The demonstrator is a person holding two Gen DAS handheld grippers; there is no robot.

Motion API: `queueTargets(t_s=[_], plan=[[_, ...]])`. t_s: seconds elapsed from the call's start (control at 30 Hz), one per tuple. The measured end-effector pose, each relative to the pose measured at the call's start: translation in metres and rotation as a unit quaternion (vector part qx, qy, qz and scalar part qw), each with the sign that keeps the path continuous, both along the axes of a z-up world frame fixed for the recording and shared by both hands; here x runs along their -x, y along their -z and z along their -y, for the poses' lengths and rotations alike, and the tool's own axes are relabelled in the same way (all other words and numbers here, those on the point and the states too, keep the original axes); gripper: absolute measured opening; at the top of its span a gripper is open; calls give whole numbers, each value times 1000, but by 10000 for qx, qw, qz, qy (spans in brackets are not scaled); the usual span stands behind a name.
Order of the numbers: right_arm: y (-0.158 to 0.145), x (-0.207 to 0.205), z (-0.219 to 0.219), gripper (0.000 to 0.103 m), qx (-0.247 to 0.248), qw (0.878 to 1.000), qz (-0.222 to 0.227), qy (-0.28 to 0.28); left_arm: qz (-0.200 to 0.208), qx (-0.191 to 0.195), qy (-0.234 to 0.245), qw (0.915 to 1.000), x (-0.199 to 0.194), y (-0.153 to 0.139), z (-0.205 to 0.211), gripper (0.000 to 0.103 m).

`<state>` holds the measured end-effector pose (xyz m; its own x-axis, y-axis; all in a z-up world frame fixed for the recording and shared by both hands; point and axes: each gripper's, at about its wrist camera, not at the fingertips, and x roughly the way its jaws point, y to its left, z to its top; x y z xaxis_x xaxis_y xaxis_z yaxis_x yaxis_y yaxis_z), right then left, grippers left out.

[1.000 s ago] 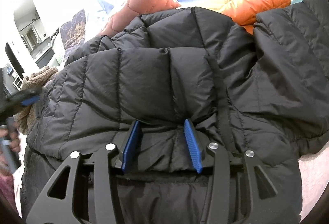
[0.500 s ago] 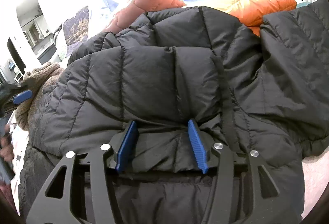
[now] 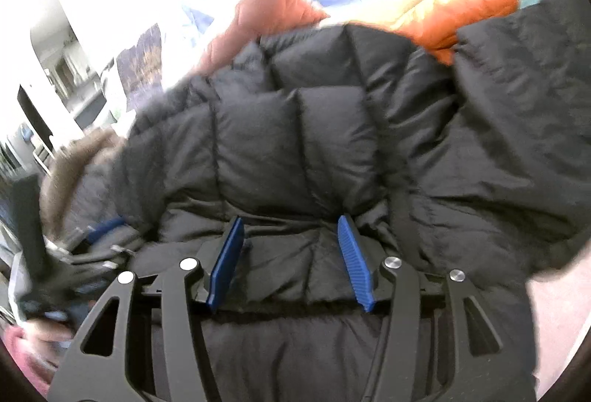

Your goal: Fold large clothes

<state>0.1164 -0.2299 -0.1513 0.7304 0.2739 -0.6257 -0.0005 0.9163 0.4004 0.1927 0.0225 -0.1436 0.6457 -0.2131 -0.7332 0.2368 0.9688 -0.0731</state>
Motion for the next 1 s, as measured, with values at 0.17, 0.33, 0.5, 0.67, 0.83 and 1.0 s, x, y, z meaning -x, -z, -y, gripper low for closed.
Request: queueTargets(t_s=[0.17,0.33,0.5,0.67,0.83,1.0], plan=[[-57,36,122,63,-360,9895,688,1218,-32,77,12,10000,-7,3,0,99],[-57,76,272,63,-1175,9383,729,3171,-32,131,18,9999,-5,3,-1,100],[-19,78,341,66,-2012,9084,337,3650,-38,133,21,9999,-6,3,-2,100],[-6,73,359,66,-2714,8873,680,3666,-41,133,20,9999,-7,3,-2,101],[-26,67,364,10,-2344,8898,641,3864,-40,147,21,9999,-7,3,-3,101],[-65,72,332,5,-2153,9048,1313,3432,-46,163,25,9999,-6,4,-1,101]])
